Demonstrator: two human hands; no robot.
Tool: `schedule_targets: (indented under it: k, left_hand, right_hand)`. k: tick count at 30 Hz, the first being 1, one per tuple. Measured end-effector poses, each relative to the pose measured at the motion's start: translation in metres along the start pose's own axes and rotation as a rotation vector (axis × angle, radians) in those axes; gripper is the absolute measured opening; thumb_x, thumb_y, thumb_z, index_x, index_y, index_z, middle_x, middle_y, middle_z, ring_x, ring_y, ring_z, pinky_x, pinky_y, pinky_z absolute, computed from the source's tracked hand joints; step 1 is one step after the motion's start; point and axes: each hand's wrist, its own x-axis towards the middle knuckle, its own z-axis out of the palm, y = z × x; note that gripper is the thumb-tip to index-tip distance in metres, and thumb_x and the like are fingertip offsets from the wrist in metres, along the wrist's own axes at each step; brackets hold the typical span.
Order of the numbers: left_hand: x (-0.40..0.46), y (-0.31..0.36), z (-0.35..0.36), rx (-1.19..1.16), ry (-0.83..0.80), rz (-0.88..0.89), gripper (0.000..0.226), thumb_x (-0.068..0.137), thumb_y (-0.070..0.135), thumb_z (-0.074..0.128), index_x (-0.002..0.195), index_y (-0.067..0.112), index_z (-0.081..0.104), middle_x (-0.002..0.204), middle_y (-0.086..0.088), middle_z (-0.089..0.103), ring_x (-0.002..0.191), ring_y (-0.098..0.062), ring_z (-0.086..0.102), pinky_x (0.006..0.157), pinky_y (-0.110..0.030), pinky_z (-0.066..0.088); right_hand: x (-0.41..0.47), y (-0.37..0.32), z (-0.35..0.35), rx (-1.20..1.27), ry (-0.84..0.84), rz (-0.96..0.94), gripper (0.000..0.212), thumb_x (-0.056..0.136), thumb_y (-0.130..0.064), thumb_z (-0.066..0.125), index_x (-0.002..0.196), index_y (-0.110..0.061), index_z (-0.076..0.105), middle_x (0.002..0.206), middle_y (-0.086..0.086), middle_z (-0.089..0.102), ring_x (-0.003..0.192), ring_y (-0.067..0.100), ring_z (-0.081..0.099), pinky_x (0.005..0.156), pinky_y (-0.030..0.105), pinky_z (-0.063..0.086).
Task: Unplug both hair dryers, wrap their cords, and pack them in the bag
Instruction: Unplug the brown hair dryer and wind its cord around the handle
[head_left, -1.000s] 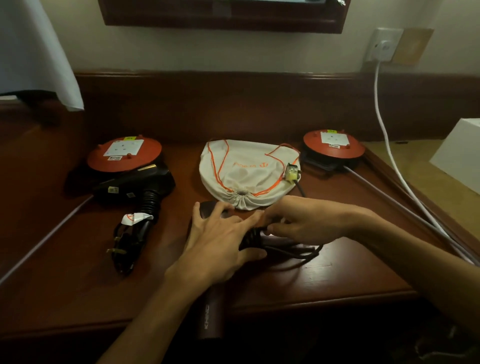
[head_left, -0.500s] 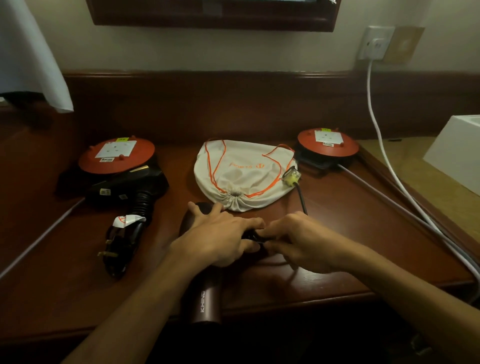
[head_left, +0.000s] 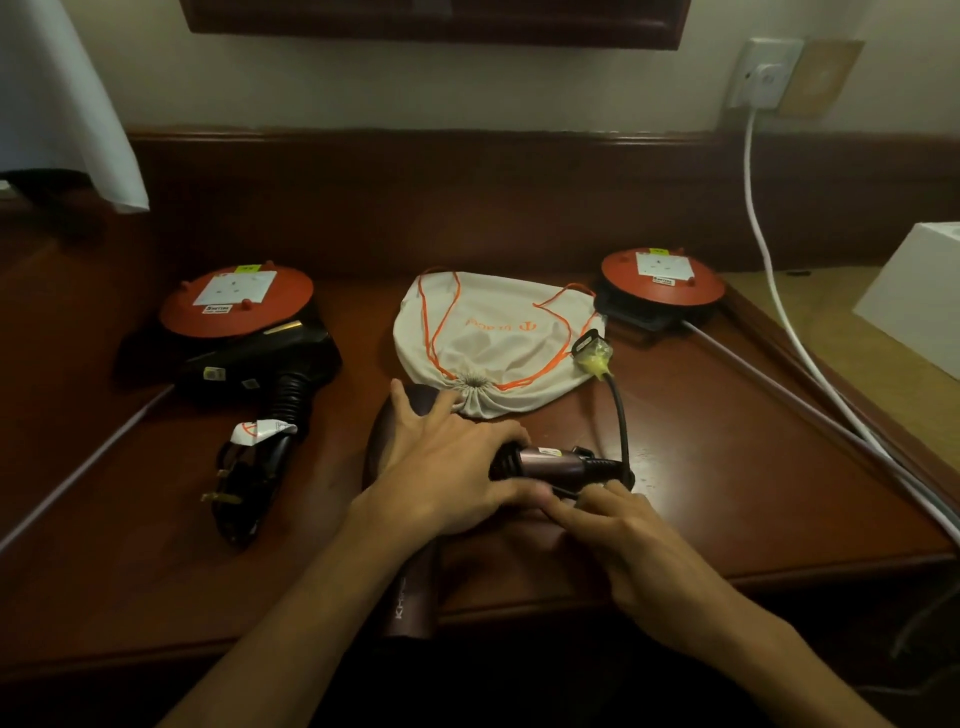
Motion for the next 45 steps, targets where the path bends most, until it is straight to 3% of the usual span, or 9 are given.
schedule_targets:
  k: [5,14,18,25,28,31,34,38,45]
  left_hand:
    - [-0.003,0.0,0.006,0.105,0.073,0.035,0.069,0.08,0.08,0.051,0.139,0.047,0.039,0.127,0.007,0.066,0.145,-0.025,0.028,0.114,-0.069,-0.006]
    - [-0.01,-0.035,0.0,-0.328,0.217,-0.078,0.07,0.067,0.087,0.058,0.13,0.059,0.049,0.134,0.019,0.057,0.136,-0.009,0.037,0.12,-0.054,0.011]
    - [-0.008,-0.036,0.001,-0.42,0.295,-0.156,0.076,0.06,0.099,0.037,0.122,0.06,0.056,0.122,0.018,0.064,0.129,-0.007,0.044,0.115,-0.053,0.02]
    - [-0.011,-0.018,0.003,-0.337,0.315,-0.193,0.062,0.07,0.091,0.047,0.12,0.056,0.061,0.128,0.018,0.063,0.132,-0.006,0.041,0.12,-0.052,0.01]
    - [-0.012,-0.019,0.001,-0.387,0.352,-0.218,0.056,0.073,0.088,0.049,0.117,0.056,0.063,0.12,0.019,0.065,0.129,-0.005,0.044,0.119,-0.05,0.013]
    - [-0.013,-0.025,-0.001,-0.464,0.387,-0.213,0.051,0.074,0.088,0.047,0.11,0.058,0.067,0.11,0.022,0.067,0.123,-0.004,0.048,0.116,-0.048,0.019]
    - [-0.015,-0.033,0.0,-0.568,0.431,-0.207,0.05,0.071,0.095,0.037,0.1,0.066,0.065,0.098,0.022,0.068,0.114,-0.006,0.057,0.111,-0.052,0.033]
    - [-0.017,-0.036,0.0,-0.651,0.483,-0.227,0.045,0.066,0.099,0.037,0.092,0.072,0.062,0.09,0.023,0.069,0.108,-0.006,0.062,0.104,-0.055,0.041]
    - [-0.025,-0.033,-0.002,-0.661,0.475,-0.231,0.023,0.073,0.079,0.063,0.093,0.068,0.064,0.094,0.034,0.054,0.105,0.019,0.042,0.113,-0.051,0.032]
  right_hand:
    - [0.0,0.006,-0.011,0.165,0.058,0.011,0.035,0.098,-0.03,0.051,0.129,-0.04,0.065,0.104,-0.022,0.059,0.1,0.003,0.053,0.077,0.018,0.047]
    - [0.016,-0.001,-0.012,-0.221,0.211,-0.133,0.057,0.087,-0.011,0.06,0.143,-0.016,0.054,0.103,-0.002,0.064,0.091,0.013,0.048,0.075,0.024,0.044]
    - [0.023,-0.007,-0.028,-0.44,0.264,-0.168,0.051,0.092,-0.022,0.042,0.139,-0.014,0.058,0.094,-0.002,0.063,0.082,0.019,0.053,0.069,0.033,0.046]
    - [0.021,-0.011,-0.043,-0.227,-0.1,-0.03,0.055,0.103,-0.026,0.041,0.154,-0.037,0.025,0.107,-0.005,0.053,0.091,0.015,0.051,0.075,0.033,0.048]
    - [0.023,-0.012,-0.051,-0.373,0.029,0.09,0.024,0.105,-0.033,0.038,0.126,-0.031,0.048,0.089,-0.003,0.061,0.078,0.024,0.06,0.061,0.037,0.046]
    - [0.022,-0.011,-0.054,-0.262,0.24,0.066,0.036,0.1,-0.051,0.023,0.091,-0.026,0.048,0.054,-0.001,0.046,0.047,0.023,0.046,0.045,0.039,0.037]
    - [0.024,-0.005,-0.054,-0.022,0.157,-0.01,0.025,0.103,-0.048,0.035,0.107,-0.034,0.055,0.057,-0.001,0.054,0.048,0.024,0.049,0.051,0.049,0.045]
    - [0.029,-0.019,-0.028,-0.157,0.14,-0.198,0.037,0.101,-0.04,0.039,0.13,-0.025,0.057,0.082,0.0,0.071,0.061,0.023,0.062,0.053,0.037,0.051]
    - [0.046,-0.005,-0.006,-0.151,0.198,-0.096,0.019,0.098,-0.031,0.05,0.104,-0.021,0.065,0.085,-0.001,0.067,0.072,0.023,0.061,0.059,0.034,0.046]
